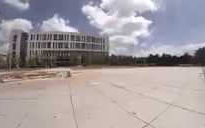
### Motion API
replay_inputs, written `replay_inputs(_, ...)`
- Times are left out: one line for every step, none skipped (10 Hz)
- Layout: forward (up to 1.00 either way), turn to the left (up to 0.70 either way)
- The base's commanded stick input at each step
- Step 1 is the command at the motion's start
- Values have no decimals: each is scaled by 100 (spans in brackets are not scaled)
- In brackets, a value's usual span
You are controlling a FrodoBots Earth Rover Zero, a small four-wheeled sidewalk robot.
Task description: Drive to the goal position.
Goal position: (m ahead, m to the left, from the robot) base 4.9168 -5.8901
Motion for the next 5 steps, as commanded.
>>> replay_inputs(70, -35)
replay_inputs(70, -35)
replay_inputs(70, -35)
replay_inputs(70, -35)
replay_inputs(70, -34)
